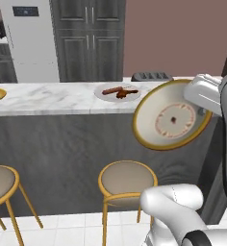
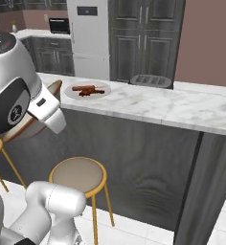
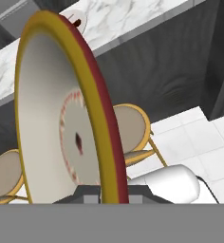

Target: Take the smaller bowl and place it next to the appetizer plate on the dining counter , and place the larger bowl next to the plate with cooked food.

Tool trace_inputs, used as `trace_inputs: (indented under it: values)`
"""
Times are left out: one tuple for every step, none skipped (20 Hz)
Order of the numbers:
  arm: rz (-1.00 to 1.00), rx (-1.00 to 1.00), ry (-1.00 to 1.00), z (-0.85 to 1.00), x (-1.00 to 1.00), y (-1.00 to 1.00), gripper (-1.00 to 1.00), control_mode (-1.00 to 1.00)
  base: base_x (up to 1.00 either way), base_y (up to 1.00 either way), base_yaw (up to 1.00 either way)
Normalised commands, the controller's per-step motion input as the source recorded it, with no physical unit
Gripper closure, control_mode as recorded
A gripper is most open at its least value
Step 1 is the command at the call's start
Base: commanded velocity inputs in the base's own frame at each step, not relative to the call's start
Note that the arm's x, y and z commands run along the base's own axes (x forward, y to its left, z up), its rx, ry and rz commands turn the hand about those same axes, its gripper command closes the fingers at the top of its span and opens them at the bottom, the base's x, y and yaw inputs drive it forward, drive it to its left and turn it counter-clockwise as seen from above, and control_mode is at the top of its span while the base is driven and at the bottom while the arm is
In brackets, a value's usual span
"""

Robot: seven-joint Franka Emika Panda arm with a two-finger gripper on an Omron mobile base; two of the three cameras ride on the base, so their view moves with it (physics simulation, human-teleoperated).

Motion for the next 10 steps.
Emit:
trace_inputs:
  values:
    - [0.00, 0.00, 0.00, 0.00, 0.00, 0.00, 1.00, 1.00, 1.00, -0.11, 0.00]
    - [0.00, 0.00, 0.00, 0.00, 0.00, 0.00, 1.00, 1.00, 1.00, -0.14, 0.00]
    - [0.00, 0.00, 0.00, 0.00, 0.00, 0.00, 1.00, 1.00, 1.00, -0.15, 0.00]
    - [0.00, 0.00, 0.00, 0.00, 0.00, 0.00, 1.00, 1.00, 1.00, -0.14, 0.00]
    - [0.00, 0.00, 0.00, 0.00, 0.00, 0.00, 1.00, 1.00, 1.00, -0.09, 0.00]
    - [0.00, 0.00, 0.00, 0.00, 0.00, 0.00, 1.00, 1.00, 1.00, -0.07, 0.00]
    - [0.00, 0.00, 0.00, 0.00, 0.00, 0.00, 1.00, 1.00, 1.00, -0.09, 0.00]
    - [0.00, 0.00, 0.00, 0.00, 0.00, 0.00, 1.00, 1.00, 0.95, -0.13, 0.00]
    - [0.00, 0.05, -0.03, -0.27, 0.86, -0.18, 1.00, -1.00, 0.00, 0.00, 0.00]
    - [0.00, 0.06, -0.03, -0.26, 0.78, -0.26, 1.00, -1.00, 0.00, 0.00, 0.00]
